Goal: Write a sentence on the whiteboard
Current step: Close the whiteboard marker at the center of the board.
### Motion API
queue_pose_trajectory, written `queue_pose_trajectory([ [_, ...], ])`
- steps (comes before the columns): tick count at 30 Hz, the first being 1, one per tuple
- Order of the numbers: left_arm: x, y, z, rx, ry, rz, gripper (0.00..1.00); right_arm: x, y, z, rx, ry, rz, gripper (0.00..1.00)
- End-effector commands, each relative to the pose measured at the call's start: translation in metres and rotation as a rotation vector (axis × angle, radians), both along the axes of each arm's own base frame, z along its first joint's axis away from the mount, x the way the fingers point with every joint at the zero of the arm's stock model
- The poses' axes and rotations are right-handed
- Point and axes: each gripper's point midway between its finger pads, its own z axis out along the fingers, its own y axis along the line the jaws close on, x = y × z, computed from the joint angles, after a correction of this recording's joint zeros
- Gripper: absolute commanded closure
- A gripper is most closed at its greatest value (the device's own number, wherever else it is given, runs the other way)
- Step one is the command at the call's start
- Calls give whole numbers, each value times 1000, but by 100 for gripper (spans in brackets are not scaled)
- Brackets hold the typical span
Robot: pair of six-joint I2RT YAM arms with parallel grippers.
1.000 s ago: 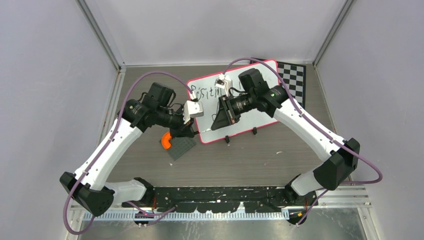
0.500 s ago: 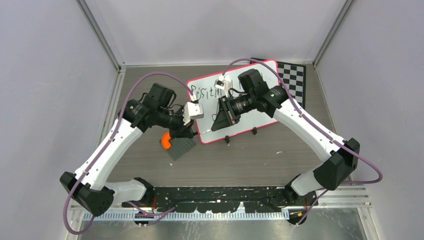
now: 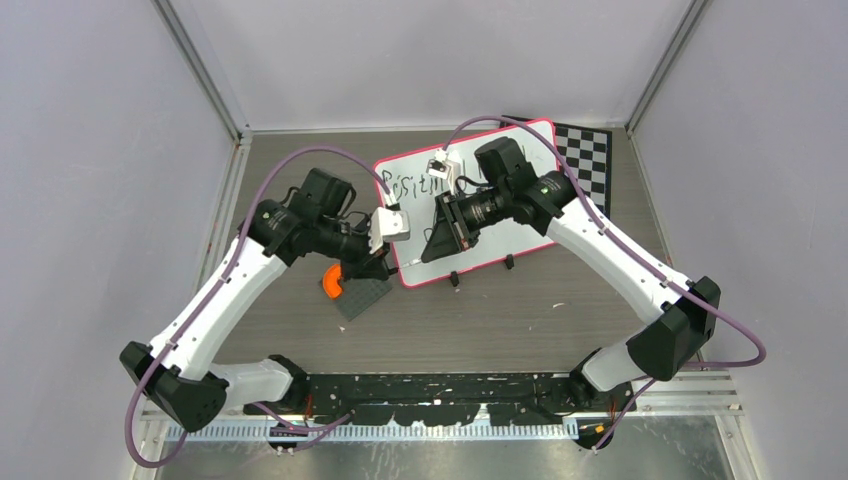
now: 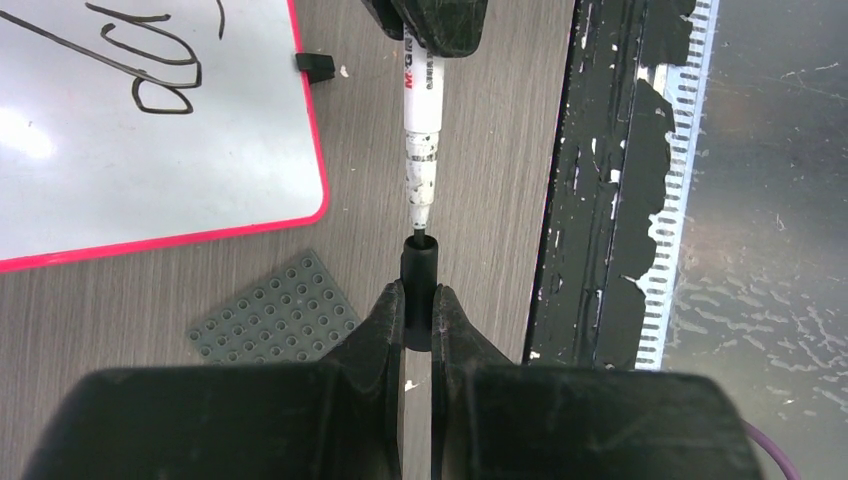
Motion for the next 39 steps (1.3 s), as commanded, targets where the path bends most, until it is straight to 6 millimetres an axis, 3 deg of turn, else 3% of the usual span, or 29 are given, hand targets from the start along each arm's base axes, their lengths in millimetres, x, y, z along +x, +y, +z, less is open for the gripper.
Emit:
queue_pose_trajectory([
  [1,-3,-3,7,-8,-16,-33,100,-2,3,24,48,-63,14,100],
  [9,-3,-11,22,-60,-12,-19,100,-4,4,18,36,-61,23,100],
  [17,-4,-11,22,-62,-9,-17,100,-5,2,16,23,-72,20,100],
  [39,12,-57,65,-147,-39,-4,100,-2,30,3,11,21,14,100],
])
